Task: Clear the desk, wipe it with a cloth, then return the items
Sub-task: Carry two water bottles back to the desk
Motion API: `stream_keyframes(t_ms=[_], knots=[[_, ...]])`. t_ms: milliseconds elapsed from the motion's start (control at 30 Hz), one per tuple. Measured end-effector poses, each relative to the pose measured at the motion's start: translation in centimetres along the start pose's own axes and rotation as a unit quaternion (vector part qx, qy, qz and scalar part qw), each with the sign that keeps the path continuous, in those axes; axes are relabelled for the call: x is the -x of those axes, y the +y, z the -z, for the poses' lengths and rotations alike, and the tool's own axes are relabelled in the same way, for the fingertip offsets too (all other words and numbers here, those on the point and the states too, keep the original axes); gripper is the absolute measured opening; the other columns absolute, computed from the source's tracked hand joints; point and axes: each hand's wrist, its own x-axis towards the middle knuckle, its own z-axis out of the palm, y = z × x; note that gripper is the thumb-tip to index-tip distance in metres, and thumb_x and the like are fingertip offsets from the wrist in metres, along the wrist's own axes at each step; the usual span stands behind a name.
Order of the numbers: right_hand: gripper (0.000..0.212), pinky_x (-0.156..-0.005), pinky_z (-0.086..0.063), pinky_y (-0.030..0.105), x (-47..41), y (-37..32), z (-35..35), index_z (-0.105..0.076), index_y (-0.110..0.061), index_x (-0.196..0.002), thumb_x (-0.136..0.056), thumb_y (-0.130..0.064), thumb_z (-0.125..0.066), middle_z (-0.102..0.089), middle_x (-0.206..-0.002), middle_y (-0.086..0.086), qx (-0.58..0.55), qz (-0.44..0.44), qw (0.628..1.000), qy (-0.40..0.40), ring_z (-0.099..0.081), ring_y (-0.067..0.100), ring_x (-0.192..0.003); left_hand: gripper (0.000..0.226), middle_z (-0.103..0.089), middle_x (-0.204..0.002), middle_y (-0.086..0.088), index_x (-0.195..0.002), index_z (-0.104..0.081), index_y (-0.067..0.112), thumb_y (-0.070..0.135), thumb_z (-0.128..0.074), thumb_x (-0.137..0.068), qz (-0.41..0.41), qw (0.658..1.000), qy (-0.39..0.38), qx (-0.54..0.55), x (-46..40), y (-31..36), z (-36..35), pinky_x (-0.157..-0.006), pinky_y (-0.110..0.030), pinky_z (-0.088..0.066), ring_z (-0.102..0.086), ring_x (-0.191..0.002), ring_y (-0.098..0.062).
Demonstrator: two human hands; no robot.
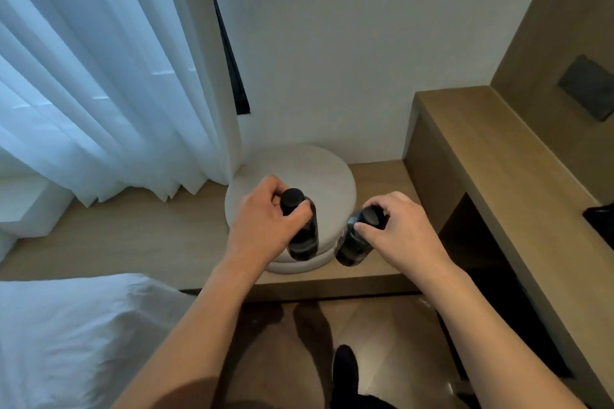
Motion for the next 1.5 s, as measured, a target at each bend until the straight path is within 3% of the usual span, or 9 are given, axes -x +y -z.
stream_keyframes(t_ms=[300,500,633,867,967,1133,1267,1400,1500], knots=[[0.028,-0.086,-0.046,0.023,-11.8,2.2,2.6,-0.065,-0.024,-0.111,-0.085,-0.03,-0.074,-0.054,-0.107,-0.01,-0.032,-0.057,0.997,0.044,-0.053,0.007,-0.098,0.025,-0.045,-0.052,0.012,-0.079,-0.053,0.013,0.026,-0.074,-0.079,-0.013,0.999,-0.012,0.043,-14.2,1.5,-5.0,-0.049,-0.017,-0.037,-0.041,-0.05,-0.005],[0.023,-0.069,-0.038,0.013,-14.3,5.4,5.5,-0.063,-0.027,-0.103,-0.084,-0.03,-0.075,-0.051,-0.103,-0.013,-0.034,-0.152,0.983,0.101,-0.051,0.004,-0.091,0.024,-0.044,-0.051,0.013,-0.077,-0.052,0.015,0.021,-0.075,-0.079,-0.069,0.988,-0.118,0.073,-20.7,4.0,-11.1,-0.047,-0.016,-0.034,-0.039,-0.048,-0.004],[0.021,-0.073,-0.036,0.019,-13.0,7.5,9.0,-0.062,-0.028,-0.1,-0.082,-0.03,-0.074,-0.05,-0.096,-0.013,-0.022,-0.231,0.957,0.176,-0.049,0.008,-0.092,0.026,-0.044,-0.051,0.012,-0.078,-0.051,0.014,0.023,-0.076,-0.079,-0.143,0.963,-0.214,0.081,-23.5,7.4,-15.8,-0.05,-0.024,-0.036,-0.038,-0.049,-0.005],[0.023,-0.067,-0.035,0.017,-5.2,10.1,13.0,-0.056,-0.03,-0.097,-0.083,-0.033,-0.074,-0.052,-0.098,-0.009,0.003,-0.367,0.877,0.309,-0.049,0.008,-0.089,0.025,-0.052,-0.054,0.022,-0.08,-0.052,0.018,0.026,-0.075,-0.079,-0.263,0.882,-0.368,0.13,-21.2,16.0,-23.7,-0.048,-0.014,-0.036,-0.046,-0.052,-0.001],[0.024,-0.067,-0.036,0.016,-0.2,10.5,13.8,-0.06,-0.027,-0.1,-0.081,-0.033,-0.075,-0.052,-0.097,-0.011,0.006,-0.425,0.828,0.365,-0.048,0.006,-0.09,0.025,-0.056,-0.059,0.014,-0.081,-0.055,0.016,0.025,-0.078,-0.079,-0.314,0.835,-0.43,0.141,-17.6,19.2,-26.3,-0.05,-0.014,-0.038,-0.049,-0.054,0.001],[0.022,-0.066,-0.033,0.015,8.5,9.8,13.7,-0.057,-0.028,-0.093,-0.082,-0.03,-0.076,-0.048,-0.09,-0.015,0.027,-0.518,0.741,0.426,-0.046,0.005,-0.087,0.02,-0.066,-0.077,0.006,-0.088,-0.059,0.018,0.025,-0.076,-0.082,-0.364,0.73,-0.562,0.14,-9.3,23.3,-28.6,-0.063,-0.031,-0.055,-0.061,-0.068,-0.007],[0.023,-0.076,-0.036,0.021,13.6,9.4,13.6,-0.06,-0.025,-0.102,-0.085,-0.029,-0.074,-0.051,-0.097,-0.008,0.019,-0.566,0.701,0.434,-0.048,0.008,-0.09,0.02,-0.06,-0.068,0.008,-0.084,-0.057,0.022,0.032,-0.074,-0.082,-0.412,0.682,-0.587,0.144,-3.8,24.4,-29.7,-0.053,-0.02,-0.045,-0.052,-0.059,-0.001],[0.029,-0.076,-0.039,0.022,16.9,10.4,14.1,-0.066,-0.018,-0.108,-0.083,-0.03,-0.074,-0.054,-0.098,-0.006,0.025,-0.573,0.679,0.459,-0.05,0.01,-0.089,0.022,-0.062,-0.071,0.004,-0.086,-0.058,0.022,0.039,-0.071,-0.082,-0.452,0.662,-0.586,0.119,-0.3,26.2,-30.4,-0.06,-0.036,-0.051,-0.054,-0.064,-0.011],[0.025,-0.069,-0.04,0.019,18.3,11.8,15.1,-0.065,-0.021,-0.105,-0.083,-0.029,-0.075,-0.052,-0.096,-0.01,0.014,-0.554,0.68,0.48,-0.049,0.005,-0.083,0.021,-0.059,-0.066,0.005,-0.085,-0.058,0.023,0.038,-0.071,-0.081,-0.478,0.651,-0.578,0.118,1.2,27.9,-30.8,-0.056,-0.032,-0.045,-0.048,-0.057,-0.007]])
